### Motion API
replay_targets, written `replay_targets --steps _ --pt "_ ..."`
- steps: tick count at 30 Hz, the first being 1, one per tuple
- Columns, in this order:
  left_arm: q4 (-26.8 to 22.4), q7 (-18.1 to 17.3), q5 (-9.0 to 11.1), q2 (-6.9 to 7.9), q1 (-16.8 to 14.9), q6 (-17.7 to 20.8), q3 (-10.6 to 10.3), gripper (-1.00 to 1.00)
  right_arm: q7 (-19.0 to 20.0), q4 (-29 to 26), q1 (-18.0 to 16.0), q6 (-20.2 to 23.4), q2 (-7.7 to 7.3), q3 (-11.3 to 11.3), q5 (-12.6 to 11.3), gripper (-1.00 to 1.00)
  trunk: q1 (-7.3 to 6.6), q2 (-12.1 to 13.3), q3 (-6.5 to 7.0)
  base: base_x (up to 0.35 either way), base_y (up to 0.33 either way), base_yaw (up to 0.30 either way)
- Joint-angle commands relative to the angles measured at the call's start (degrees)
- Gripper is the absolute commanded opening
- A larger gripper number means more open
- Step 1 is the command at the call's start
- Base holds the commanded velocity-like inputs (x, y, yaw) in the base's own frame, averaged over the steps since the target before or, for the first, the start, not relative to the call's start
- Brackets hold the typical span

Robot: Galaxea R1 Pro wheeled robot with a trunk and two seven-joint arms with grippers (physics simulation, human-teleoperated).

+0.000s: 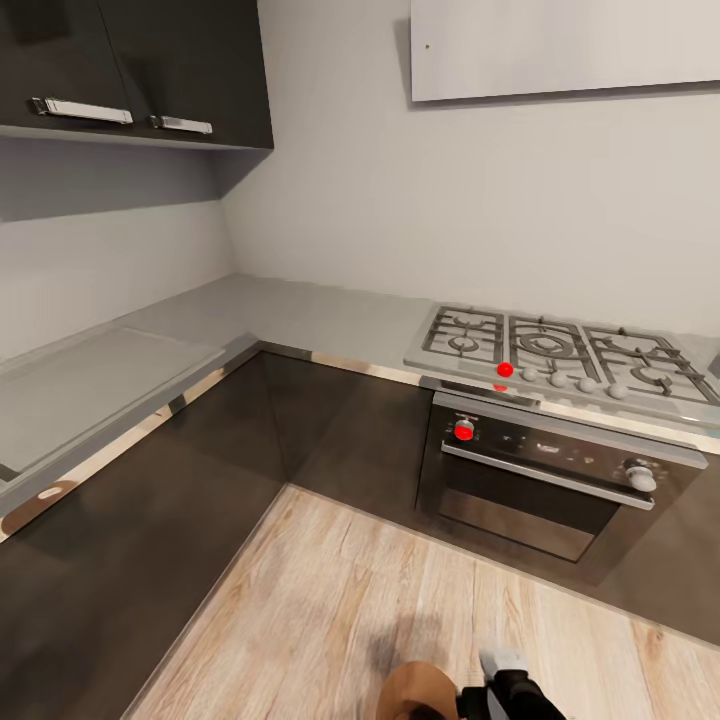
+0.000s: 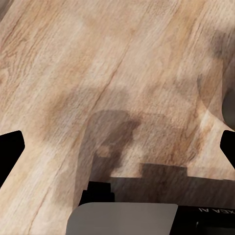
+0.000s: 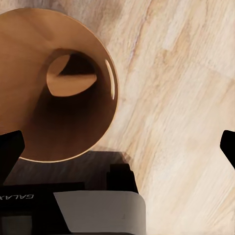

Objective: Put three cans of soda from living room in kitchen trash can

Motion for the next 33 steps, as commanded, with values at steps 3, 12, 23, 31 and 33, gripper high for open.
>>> replay_targets --steps 3,12,23,31,33 --pt "0.00 0.00 0.04 0.00 0.01 0.00 0.00 1.00 -0.12 1.69 -0.05 -1.58 -0.02 0.00 0.25 1.00 0.00 0.00 0.00 0.000 0.000 0.000" --pt "-0.67 -0.09 0.15 0.00 -0.02 0.13 0.00 1.00 -0.20 2.72 -0.09 -2.58 0.10 0.21 0.60 1.00 0.00 0.00 0.00 0.000 0.000 0.000" --pt "-2.83 -0.09 0.21 -0.05 0.07 0.72 0.10 1.00 -0.21 2.80 -0.25 -2.68 0.19 0.32 0.67 1.00 0.00 0.00 0.00 0.000 0.000 0.000" --pt "-4.81 -0.14 0.25 -0.08 0.17 0.87 0.13 1.00 -0.21 2.81 -0.26 -2.75 0.30 0.34 0.67 1.00 0.00 0.00 0.00 0.000 0.000 0.000" --pt "-5.37 -0.15 0.26 -0.09 0.20 0.95 0.12 1.00 -0.21 2.81 -0.26 -2.75 0.30 0.35 0.67 1.00 0.00 0.00 0.00 0.000 0.000 0.000"
